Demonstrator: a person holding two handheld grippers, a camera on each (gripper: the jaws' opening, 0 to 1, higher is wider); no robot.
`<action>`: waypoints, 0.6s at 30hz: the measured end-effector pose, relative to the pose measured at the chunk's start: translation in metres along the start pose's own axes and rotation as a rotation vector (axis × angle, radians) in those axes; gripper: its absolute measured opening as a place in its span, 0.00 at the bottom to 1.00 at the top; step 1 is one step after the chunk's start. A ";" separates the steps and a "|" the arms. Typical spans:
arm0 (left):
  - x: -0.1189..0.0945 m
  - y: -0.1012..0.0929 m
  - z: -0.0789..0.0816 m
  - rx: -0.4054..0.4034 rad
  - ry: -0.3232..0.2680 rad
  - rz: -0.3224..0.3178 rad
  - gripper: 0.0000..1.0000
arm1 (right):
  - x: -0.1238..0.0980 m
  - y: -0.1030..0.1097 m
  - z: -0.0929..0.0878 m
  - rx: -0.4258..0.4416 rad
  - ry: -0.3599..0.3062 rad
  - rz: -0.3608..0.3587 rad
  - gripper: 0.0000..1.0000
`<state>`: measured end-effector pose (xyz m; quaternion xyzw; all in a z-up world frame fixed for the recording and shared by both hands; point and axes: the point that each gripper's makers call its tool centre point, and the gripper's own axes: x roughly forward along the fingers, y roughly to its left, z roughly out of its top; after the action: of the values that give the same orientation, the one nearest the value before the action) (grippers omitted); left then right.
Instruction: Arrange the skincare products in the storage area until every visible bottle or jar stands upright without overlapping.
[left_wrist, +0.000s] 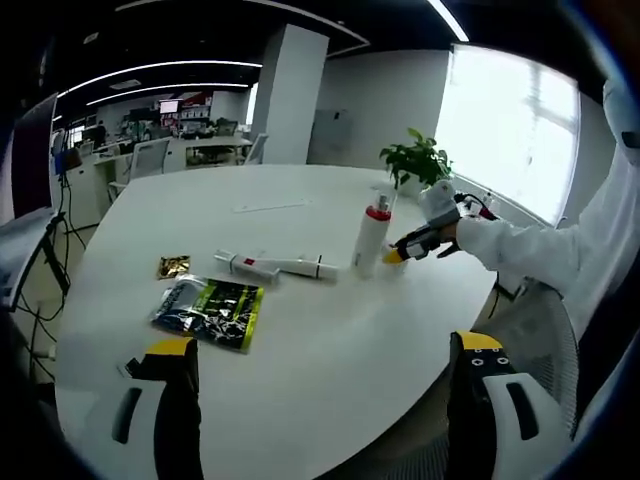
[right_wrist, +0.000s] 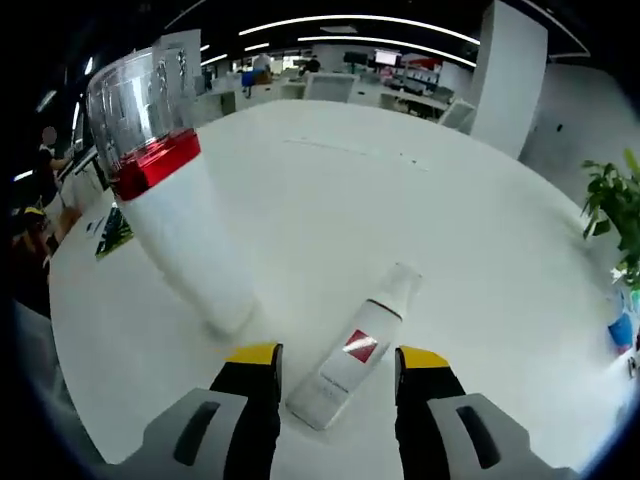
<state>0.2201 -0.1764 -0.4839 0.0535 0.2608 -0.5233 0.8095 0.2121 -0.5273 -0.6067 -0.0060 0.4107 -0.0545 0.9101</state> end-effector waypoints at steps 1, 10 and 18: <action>0.000 -0.001 0.000 -0.001 0.000 -0.002 0.98 | 0.000 0.001 -0.001 0.009 0.003 0.006 0.46; 0.002 -0.003 -0.001 0.001 0.004 -0.012 0.98 | 0.002 0.003 -0.009 0.031 0.013 0.012 0.41; 0.007 -0.011 0.003 0.018 0.003 -0.038 0.97 | 0.004 -0.006 -0.005 0.038 -0.014 -0.009 0.23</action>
<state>0.2136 -0.1882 -0.4824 0.0563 0.2582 -0.5407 0.7986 0.2101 -0.5336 -0.6127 0.0090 0.4030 -0.0664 0.9128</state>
